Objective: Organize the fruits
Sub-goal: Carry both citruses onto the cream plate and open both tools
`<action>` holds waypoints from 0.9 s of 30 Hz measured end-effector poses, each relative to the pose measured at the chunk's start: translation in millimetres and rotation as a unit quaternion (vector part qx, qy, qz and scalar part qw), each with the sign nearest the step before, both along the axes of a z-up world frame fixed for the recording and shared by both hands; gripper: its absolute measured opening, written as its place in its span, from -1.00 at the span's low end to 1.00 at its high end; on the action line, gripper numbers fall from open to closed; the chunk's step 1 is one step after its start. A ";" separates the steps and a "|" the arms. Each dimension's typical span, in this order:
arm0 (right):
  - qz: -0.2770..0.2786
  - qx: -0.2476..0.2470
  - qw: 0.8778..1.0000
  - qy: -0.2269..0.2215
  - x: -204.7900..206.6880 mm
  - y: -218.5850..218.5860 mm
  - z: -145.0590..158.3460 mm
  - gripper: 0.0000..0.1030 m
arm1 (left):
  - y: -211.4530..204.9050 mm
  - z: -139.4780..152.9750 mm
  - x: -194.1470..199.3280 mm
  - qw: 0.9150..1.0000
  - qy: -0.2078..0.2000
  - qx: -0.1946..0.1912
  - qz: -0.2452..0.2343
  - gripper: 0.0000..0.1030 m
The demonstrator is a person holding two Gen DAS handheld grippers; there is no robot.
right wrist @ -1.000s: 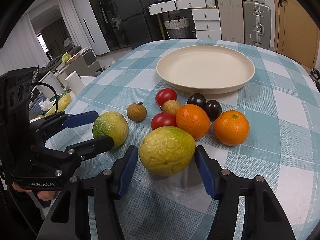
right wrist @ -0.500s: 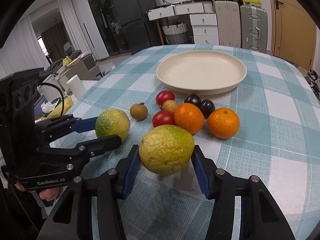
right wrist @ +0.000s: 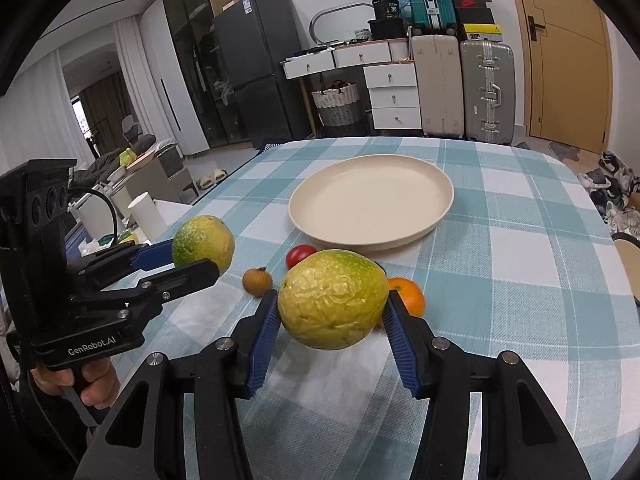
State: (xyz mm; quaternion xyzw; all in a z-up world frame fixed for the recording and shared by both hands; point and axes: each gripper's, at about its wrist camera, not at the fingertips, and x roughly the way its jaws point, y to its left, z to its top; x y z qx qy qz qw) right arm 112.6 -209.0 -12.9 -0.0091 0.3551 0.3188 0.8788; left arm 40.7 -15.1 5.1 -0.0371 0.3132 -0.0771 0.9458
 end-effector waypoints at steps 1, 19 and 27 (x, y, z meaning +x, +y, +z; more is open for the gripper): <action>-0.002 0.001 1.000 0.000 2.4 0.0 0.4 0.02 | 0.8 0.1 3.4 1.000 0.001 0.001 0.002 -0.13; -0.017 0.020 1.000 0.000 41.3 6.5 11.0 0.02 | 2.0 1.8 64.9 1.000 0.002 0.003 0.013 -0.13; -0.040 0.019 0.999 0.015 69.0 5.6 7.3 0.03 | -3.5 1.1 96.9 1.000 0.004 0.010 0.012 -0.13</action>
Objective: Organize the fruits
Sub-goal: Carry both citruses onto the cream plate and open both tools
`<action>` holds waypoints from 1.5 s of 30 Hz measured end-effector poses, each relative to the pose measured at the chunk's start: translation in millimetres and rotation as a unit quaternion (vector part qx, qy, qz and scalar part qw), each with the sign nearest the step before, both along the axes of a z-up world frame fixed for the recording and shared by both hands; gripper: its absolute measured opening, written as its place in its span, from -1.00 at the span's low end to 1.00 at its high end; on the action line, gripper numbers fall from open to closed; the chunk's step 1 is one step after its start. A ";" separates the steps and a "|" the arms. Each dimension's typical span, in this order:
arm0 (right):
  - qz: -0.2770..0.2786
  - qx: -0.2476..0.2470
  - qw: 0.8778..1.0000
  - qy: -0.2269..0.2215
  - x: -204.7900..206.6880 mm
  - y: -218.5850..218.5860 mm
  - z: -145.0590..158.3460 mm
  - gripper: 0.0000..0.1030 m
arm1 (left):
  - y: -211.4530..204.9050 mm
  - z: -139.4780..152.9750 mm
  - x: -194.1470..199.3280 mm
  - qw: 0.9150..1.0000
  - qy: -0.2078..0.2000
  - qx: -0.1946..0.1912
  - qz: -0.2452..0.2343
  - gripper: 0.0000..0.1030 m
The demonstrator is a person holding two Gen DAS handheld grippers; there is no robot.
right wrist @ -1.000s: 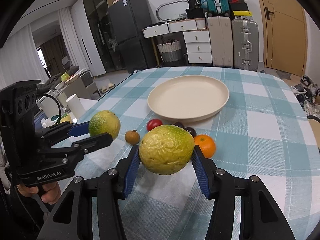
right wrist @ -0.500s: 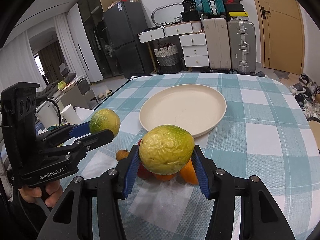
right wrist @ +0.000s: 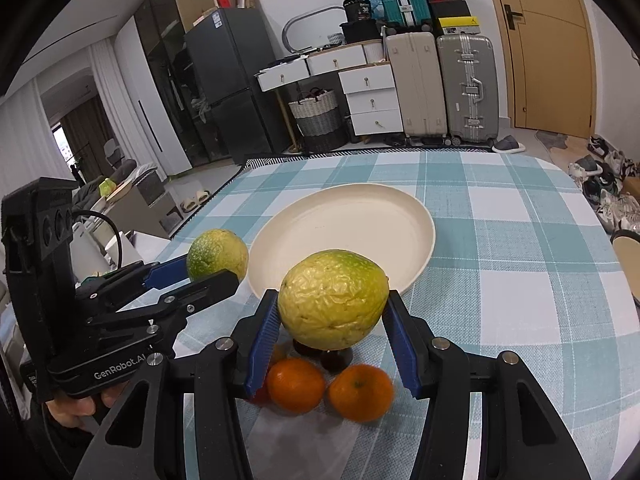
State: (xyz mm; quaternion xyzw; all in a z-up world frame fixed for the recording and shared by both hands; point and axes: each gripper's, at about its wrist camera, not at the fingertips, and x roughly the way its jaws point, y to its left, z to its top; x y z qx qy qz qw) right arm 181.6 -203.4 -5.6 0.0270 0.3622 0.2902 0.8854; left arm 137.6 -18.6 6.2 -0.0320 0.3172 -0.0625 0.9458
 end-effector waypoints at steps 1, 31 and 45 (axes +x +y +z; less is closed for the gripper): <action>-0.001 0.001 1.000 0.005 3.3 0.6 -1.8 0.03 | -0.8 -0.2 3.7 1.000 0.000 0.004 0.000 -0.13; 0.000 -0.044 0.998 0.037 49.8 31.7 -28.4 0.03 | 19.3 -40.4 72.1 0.998 0.054 -0.011 0.017 -0.13; -0.001 -0.056 0.998 0.036 58.4 37.1 -31.6 0.04 | 14.5 -44.9 74.0 0.998 0.058 0.001 0.011 -0.13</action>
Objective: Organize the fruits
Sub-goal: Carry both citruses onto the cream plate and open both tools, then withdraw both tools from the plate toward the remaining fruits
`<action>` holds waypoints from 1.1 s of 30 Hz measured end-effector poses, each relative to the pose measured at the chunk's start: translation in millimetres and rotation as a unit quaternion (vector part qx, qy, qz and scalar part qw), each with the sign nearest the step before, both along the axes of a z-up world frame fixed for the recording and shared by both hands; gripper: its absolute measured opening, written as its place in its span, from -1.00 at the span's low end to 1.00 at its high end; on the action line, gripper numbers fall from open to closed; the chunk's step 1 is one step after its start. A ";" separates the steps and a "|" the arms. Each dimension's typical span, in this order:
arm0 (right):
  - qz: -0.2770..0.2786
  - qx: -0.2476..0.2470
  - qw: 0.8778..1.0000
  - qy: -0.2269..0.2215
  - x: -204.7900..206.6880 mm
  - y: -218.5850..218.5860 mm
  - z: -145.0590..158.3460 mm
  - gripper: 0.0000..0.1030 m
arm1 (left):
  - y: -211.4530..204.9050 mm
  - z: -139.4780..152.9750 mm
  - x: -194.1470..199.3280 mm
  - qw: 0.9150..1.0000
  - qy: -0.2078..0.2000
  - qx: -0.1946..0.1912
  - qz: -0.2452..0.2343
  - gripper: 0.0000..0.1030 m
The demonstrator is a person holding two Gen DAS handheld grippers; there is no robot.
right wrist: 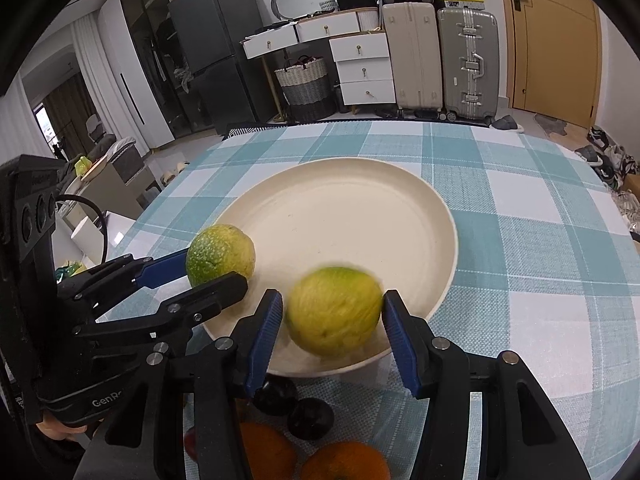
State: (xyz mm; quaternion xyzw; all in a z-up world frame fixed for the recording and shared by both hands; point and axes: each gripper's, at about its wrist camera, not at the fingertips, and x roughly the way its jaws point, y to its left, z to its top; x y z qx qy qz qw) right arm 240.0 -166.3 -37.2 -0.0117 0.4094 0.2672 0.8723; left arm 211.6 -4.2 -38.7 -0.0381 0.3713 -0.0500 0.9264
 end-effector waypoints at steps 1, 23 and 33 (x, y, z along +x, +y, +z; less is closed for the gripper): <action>-0.001 0.001 1.000 -0.004 -0.6 -1.4 1.3 0.04 | -0.5 0.0 -0.1 1.000 0.001 0.001 0.001 -0.13; -0.013 0.028 0.997 -0.067 -57.1 -51.1 27.9 1.00 | 12.5 39.0 -96.3 0.997 -0.076 0.021 0.022 0.98; -0.021 0.030 0.997 -0.064 -71.8 -66.8 22.2 1.00 | 14.6 39.3 -133.6 0.996 -0.087 0.018 0.024 0.99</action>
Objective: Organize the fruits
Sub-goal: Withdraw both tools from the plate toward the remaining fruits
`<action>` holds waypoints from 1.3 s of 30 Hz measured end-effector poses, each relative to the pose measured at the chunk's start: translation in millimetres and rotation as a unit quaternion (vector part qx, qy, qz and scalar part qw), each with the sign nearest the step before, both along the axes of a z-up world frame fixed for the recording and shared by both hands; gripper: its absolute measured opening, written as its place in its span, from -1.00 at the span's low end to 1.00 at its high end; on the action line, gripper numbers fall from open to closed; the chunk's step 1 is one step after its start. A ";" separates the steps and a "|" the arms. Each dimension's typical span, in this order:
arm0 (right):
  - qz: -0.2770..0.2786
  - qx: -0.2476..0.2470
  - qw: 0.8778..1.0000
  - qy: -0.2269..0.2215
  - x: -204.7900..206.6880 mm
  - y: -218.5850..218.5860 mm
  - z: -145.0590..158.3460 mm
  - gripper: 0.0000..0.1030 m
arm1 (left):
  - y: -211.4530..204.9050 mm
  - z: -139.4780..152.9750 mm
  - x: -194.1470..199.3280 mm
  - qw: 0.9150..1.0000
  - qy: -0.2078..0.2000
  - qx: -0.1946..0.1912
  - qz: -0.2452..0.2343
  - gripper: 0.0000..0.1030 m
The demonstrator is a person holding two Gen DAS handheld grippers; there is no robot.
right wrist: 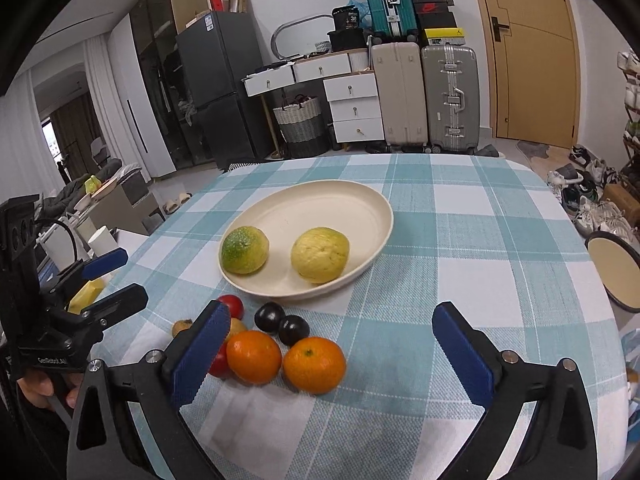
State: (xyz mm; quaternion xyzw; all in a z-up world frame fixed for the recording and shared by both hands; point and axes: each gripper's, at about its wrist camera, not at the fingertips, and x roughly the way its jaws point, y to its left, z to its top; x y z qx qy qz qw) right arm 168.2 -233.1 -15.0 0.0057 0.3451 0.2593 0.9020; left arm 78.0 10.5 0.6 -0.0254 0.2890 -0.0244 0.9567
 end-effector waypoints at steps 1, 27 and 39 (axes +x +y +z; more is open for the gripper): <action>-0.001 0.000 1.000 0.001 -0.6 -1.6 -0.7 1.00 | -0.1 -1.6 -1.1 1.000 -0.001 0.000 0.001 0.99; -0.001 -0.090 0.995 0.052 -9.3 -0.5 -29.0 1.00 | -4.1 -24.9 8.0 0.998 0.058 0.013 -0.012 0.99; -0.006 -0.123 0.990 0.070 -0.4 9.5 -41.3 1.00 | -3.5 -31.5 15.4 0.997 0.082 0.014 -0.008 0.99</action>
